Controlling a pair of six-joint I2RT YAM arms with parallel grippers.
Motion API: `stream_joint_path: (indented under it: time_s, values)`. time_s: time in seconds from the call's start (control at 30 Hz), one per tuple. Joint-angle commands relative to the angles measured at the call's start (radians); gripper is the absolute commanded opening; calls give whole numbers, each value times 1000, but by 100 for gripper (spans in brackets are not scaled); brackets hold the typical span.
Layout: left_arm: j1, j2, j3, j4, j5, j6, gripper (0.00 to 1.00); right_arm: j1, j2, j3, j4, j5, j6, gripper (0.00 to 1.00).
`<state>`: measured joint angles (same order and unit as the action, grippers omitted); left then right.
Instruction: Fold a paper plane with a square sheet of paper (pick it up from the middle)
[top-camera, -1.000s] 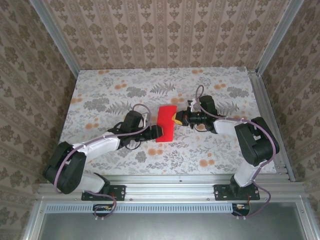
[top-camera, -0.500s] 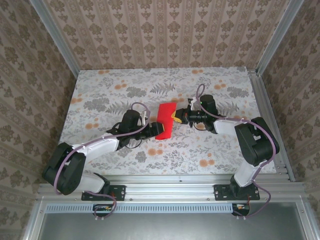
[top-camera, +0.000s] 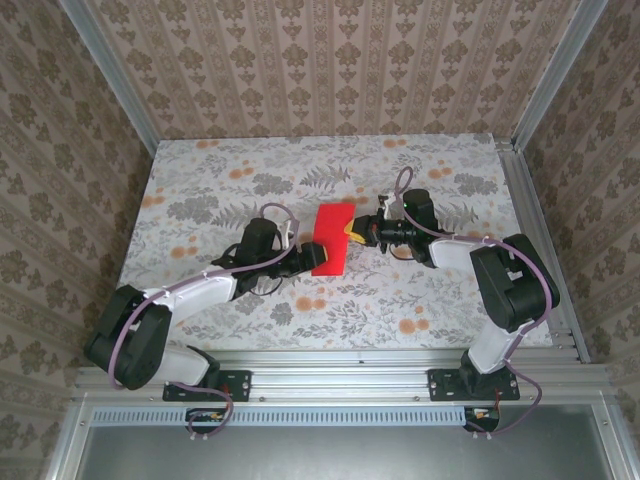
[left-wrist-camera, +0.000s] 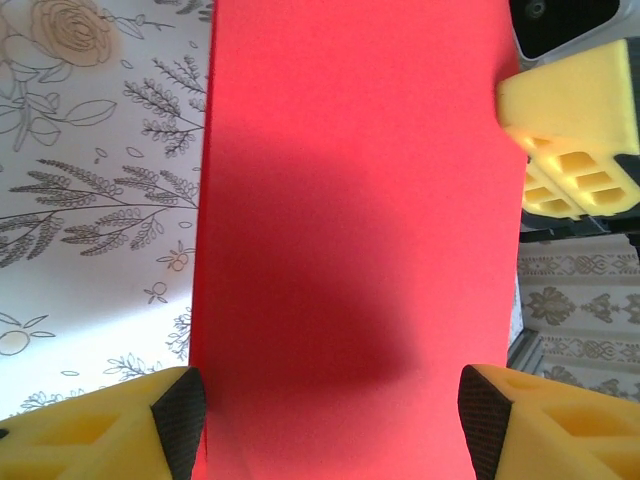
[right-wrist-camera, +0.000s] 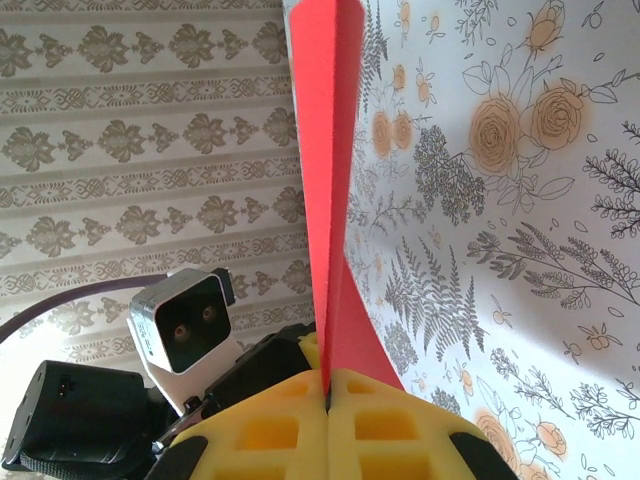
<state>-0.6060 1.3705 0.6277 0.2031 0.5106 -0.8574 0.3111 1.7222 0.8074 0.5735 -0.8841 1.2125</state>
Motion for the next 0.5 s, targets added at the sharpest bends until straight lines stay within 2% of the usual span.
stream_joint_path:
  time_s: [0.0, 0.47]
  values:
    - [11, -17, -3, 43, 37, -28, 70, -3, -20, -17, 24, -27, 12, 2]
    - [39, -9, -1, 32, 56, -2, 70, -5, -23, -35, 57, -35, 29, 2]
